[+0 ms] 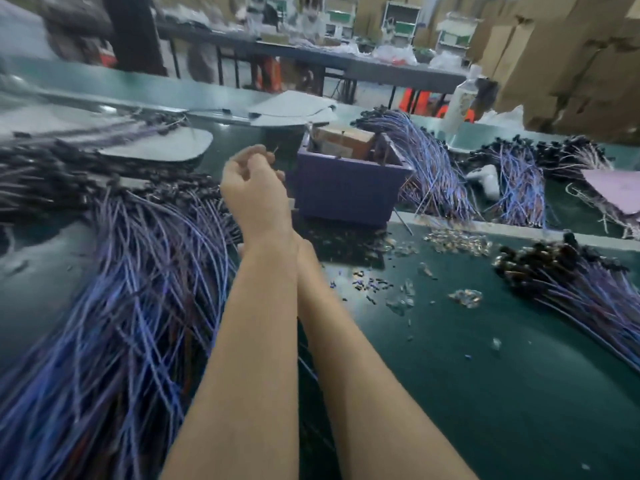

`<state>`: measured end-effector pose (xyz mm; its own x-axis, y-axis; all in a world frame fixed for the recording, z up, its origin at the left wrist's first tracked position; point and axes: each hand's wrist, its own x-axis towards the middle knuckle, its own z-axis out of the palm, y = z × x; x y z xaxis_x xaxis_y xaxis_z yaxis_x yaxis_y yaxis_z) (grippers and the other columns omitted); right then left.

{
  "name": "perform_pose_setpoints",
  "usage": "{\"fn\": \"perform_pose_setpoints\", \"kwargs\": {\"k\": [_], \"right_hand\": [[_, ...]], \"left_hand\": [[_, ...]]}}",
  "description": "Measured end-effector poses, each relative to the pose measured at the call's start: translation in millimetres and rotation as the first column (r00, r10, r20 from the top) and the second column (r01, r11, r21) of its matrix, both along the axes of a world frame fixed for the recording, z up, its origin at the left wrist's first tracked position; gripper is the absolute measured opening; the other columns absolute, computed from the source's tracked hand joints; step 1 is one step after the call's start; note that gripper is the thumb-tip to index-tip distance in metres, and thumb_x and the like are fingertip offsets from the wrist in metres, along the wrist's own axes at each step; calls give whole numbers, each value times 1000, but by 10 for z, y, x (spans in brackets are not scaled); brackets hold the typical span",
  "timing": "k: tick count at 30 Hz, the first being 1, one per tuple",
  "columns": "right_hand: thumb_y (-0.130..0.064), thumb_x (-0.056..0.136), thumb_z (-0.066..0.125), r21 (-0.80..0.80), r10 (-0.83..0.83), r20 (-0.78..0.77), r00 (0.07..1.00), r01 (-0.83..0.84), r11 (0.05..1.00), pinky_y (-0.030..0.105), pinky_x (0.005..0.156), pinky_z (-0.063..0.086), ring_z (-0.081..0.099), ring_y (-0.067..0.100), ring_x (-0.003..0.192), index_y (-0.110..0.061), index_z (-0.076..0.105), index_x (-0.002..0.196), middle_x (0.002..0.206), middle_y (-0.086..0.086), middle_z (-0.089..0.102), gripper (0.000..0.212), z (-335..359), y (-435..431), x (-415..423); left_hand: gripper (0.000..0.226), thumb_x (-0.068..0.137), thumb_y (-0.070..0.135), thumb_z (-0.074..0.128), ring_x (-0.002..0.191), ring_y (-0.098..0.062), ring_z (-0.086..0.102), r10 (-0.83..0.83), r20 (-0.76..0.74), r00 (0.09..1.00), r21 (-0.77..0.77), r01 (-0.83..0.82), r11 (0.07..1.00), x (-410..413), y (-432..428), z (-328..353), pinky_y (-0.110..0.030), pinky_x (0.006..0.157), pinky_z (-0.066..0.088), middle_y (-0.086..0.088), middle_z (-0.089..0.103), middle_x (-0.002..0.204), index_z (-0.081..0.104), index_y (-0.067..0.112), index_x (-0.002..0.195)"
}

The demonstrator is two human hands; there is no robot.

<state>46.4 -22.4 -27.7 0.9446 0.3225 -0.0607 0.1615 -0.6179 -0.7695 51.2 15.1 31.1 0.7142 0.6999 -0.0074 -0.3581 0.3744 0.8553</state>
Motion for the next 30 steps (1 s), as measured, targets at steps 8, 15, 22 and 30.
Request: {"fn": "perform_pose_setpoints", "kwargs": {"k": [8,15,22,30], "right_hand": [[-18,97,44,2,-62,-104,993,62,998,31,69,33,44,25,81,-13,43,64,67,2,43,33,34,315,33],[-9,96,50,664,-287,-57,956,251,704,18,54,49,60,2,51,-5,57,94,60,-4,63,8,440,-385,41],[-10,102,39,961,-545,-247,801,275,-31,23,62,55,67,11,58,-14,43,92,60,-1,70,11,617,-1482,30],[-21,97,52,800,-506,-129,853,391,455,18,53,43,57,9,60,-18,62,77,69,-4,64,22,30,-1647,34]], "left_hand": [[23,92,3,41,56,-5,50,48,-9,999,-40,-49,998,-84,263,-38,-20,60,41,4,60,80,55,19,83],[20,93,3,41,60,-9,49,86,66,994,49,-89,995,-38,-28,-38,-22,59,40,3,57,70,53,18,88],[30,101,35,38,74,-13,69,-675,-466,572,542,788,293,-58,-790,-70,-25,73,52,-3,70,84,59,14,94],[22,96,17,51,51,2,50,-506,-363,783,777,554,299,69,-968,-441,-13,51,39,2,61,68,69,7,88]]}}
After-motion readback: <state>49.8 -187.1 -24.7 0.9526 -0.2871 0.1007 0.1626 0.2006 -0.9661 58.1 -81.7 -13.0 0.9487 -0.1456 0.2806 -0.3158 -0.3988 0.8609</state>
